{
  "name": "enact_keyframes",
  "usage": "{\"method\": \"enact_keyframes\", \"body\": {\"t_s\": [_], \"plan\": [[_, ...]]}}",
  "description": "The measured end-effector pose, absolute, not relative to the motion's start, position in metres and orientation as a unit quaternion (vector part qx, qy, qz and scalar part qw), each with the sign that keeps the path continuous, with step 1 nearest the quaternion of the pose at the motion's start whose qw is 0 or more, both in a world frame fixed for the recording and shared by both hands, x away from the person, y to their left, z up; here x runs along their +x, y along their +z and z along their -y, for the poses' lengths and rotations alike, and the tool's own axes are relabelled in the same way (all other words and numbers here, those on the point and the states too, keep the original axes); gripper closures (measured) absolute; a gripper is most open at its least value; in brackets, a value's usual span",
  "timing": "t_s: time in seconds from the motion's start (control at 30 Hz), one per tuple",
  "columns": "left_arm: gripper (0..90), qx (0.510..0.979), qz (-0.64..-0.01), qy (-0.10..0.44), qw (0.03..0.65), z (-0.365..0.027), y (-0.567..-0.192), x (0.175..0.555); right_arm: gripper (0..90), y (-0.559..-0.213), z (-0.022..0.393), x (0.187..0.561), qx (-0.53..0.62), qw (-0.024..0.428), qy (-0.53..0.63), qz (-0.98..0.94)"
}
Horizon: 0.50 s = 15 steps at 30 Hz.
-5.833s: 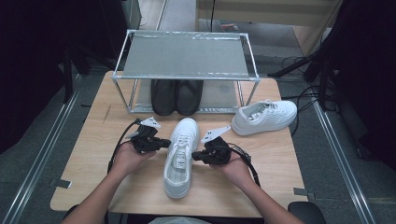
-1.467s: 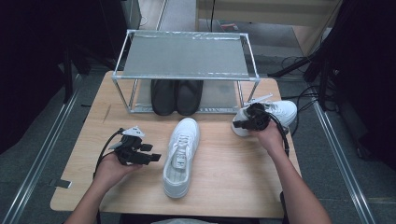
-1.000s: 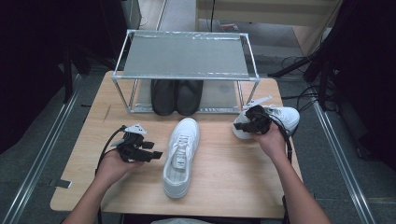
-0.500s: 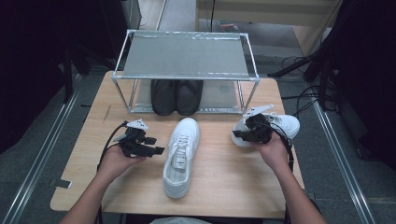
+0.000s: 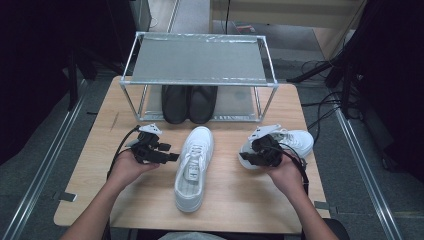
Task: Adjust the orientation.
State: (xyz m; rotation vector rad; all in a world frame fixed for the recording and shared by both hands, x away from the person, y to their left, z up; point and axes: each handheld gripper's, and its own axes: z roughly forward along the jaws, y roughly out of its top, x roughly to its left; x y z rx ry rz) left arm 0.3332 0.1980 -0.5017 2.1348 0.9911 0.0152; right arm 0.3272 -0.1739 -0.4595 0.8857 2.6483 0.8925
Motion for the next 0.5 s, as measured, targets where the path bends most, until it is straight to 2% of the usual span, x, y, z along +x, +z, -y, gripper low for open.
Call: {"method": "enact_keyframes", "body": {"t_s": [0.5], "plan": [[39.7, 0.848, -0.378, 0.001, 0.373, -0.189, -0.500, 0.342, 72.2, -0.464, 0.131, 0.292, 0.242, 0.080, 0.311, -0.916]]}}
